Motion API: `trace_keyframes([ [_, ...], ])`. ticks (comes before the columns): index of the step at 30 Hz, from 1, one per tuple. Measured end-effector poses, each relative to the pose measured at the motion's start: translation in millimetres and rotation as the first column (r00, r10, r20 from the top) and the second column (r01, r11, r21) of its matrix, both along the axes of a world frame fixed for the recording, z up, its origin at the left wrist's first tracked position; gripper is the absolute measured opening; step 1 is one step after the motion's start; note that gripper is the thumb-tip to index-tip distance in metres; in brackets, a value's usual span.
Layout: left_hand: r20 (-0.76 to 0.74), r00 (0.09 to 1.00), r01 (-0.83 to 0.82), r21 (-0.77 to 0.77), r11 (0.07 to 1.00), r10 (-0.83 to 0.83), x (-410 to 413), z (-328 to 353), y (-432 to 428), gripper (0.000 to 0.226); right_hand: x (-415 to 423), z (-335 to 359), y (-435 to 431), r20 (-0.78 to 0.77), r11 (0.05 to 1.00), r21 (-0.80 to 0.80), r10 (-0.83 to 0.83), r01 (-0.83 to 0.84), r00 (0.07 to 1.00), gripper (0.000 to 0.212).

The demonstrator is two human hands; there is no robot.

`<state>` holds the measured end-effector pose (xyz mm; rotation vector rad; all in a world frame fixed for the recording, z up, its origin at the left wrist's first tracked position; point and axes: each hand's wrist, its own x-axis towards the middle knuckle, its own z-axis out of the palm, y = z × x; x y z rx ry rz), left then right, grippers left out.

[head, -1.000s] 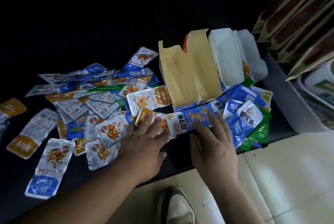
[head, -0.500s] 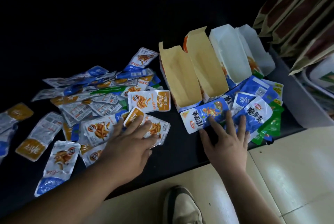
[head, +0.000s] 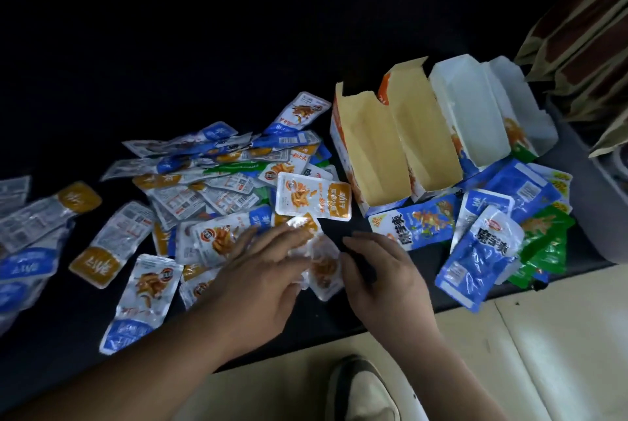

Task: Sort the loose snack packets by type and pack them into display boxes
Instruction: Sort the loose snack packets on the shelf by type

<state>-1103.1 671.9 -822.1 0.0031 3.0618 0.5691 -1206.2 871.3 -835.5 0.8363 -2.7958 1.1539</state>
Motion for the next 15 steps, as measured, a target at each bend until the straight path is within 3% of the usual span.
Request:
trace_keyframes([
  [3,0.053,0.997,-0.054,-0.076,0.996,0.058,10,4,-18,0.041,6,0,-28,0.108,0.987,0.058,0.144,-0.151,0.984,0.035],
  [6,0.157,0.982,-0.083,-0.172,0.982,0.11,29,2,-29,0.049,13,-8,-45,0.033,0.974,0.139,0.174,-0.177,0.984,0.033],
  [9,0.134,0.982,-0.115,-0.141,0.983,0.134,40,2,-38,0.053,19,-5,-54,-0.036,0.973,0.121,0.201,-0.195,0.979,0.03],
  [13,0.196,0.957,-0.189,-0.13,0.973,0.212,45,11,-54,0.066,15,1,-76,-0.009,0.965,0.087,0.251,-0.249,0.968,0.042],
  [15,0.277,0.93,-0.198,-0.169,0.966,0.239,50,12,-59,0.073,10,3,-93,0.012,0.937,0.155,0.314,-0.312,0.949,0.054],
])
